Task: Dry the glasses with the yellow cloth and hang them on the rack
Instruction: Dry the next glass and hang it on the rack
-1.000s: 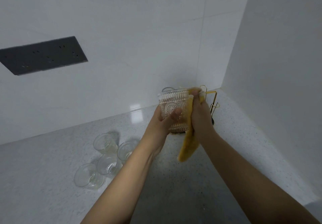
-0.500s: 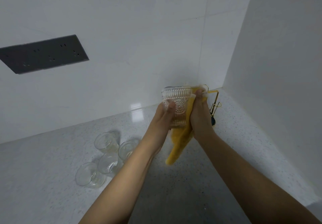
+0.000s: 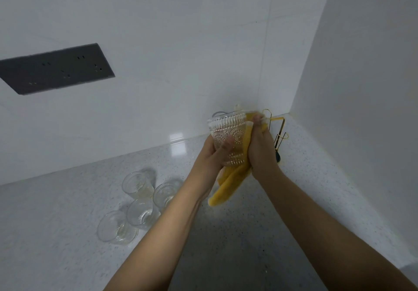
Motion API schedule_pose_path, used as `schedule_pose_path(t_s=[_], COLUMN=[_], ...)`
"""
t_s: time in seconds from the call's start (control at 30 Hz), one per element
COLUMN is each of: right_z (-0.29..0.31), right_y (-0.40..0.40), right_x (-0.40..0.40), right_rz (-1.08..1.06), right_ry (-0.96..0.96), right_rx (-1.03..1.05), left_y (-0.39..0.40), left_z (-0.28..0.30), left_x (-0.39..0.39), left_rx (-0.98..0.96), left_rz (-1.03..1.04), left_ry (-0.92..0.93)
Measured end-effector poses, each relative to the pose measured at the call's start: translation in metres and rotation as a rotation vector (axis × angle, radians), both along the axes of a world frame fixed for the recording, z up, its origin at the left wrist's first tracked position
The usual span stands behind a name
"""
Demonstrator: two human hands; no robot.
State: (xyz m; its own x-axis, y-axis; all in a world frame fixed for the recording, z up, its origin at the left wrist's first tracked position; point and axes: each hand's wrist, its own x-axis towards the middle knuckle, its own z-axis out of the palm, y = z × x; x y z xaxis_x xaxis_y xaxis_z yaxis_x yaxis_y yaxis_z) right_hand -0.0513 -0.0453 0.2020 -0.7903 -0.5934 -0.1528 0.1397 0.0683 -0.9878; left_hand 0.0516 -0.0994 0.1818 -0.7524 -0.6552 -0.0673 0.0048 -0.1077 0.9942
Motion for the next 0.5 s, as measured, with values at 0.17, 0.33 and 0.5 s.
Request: schedule_pose_path(t_s=[0.17,0.33,0.5], right_z=[-0.001,0.013,0.039], right_y=[0.004,0.013,0.021], right_x=[-0.006,-0.022,-0.018], right_rz=[-0.015,-0.032,0.185], right_ry=[-0.093,-0.466,-0.379], right_rx=[0.112,-0.097,-0.196], left_y=[-0.001,-0.004,-0.012], left_z=[0.002,-0.003,0.0], left_x=[-0.002,0.008,0.019], left_rx=[-0.015,-0.099,-0.349], left_rz=[-0.091,0.046,0.034], left_ry=[-0.01,-0.088,-0.275])
